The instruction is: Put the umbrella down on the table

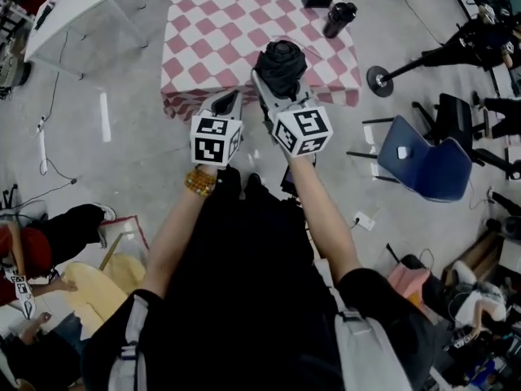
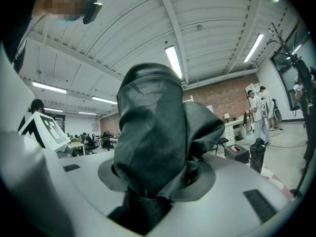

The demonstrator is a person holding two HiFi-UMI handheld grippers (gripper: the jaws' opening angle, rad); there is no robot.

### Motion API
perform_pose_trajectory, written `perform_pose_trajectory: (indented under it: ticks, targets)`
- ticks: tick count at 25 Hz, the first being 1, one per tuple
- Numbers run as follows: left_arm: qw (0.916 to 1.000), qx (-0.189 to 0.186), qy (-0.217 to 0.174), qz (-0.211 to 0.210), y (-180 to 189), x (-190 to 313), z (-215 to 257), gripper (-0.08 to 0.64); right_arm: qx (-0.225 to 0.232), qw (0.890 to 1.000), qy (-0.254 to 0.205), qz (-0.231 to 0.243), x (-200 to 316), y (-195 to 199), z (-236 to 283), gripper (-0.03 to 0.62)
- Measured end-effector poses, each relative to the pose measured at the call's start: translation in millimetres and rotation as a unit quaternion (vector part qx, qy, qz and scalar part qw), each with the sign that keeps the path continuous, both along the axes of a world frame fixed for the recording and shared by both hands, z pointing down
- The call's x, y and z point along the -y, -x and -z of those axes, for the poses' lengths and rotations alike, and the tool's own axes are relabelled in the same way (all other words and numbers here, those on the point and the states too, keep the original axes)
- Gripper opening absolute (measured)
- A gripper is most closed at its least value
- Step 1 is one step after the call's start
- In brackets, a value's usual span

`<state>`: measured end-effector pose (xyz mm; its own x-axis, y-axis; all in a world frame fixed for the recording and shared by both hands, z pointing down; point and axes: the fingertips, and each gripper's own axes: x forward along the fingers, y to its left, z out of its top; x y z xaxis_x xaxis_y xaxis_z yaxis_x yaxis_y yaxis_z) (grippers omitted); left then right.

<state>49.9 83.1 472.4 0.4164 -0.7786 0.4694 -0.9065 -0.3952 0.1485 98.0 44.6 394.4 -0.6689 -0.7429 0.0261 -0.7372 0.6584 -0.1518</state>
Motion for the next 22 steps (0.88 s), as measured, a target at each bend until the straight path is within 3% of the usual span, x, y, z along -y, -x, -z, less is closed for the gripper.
perform_pose_trajectory:
  ticks: [13, 22]
  targets:
    - [0.9990, -0.009, -0.010, -0.043, 42, 66, 11, 0.015, 0.000, 0.999, 0.000, -0.035, 59, 35, 10, 0.193]
    - [0.9994, 0.000, -0.004, -0.036, 37, 122, 5, 0.015, 0.009, 0.999, 0.006, -0.031, 116, 25, 1, 0.193]
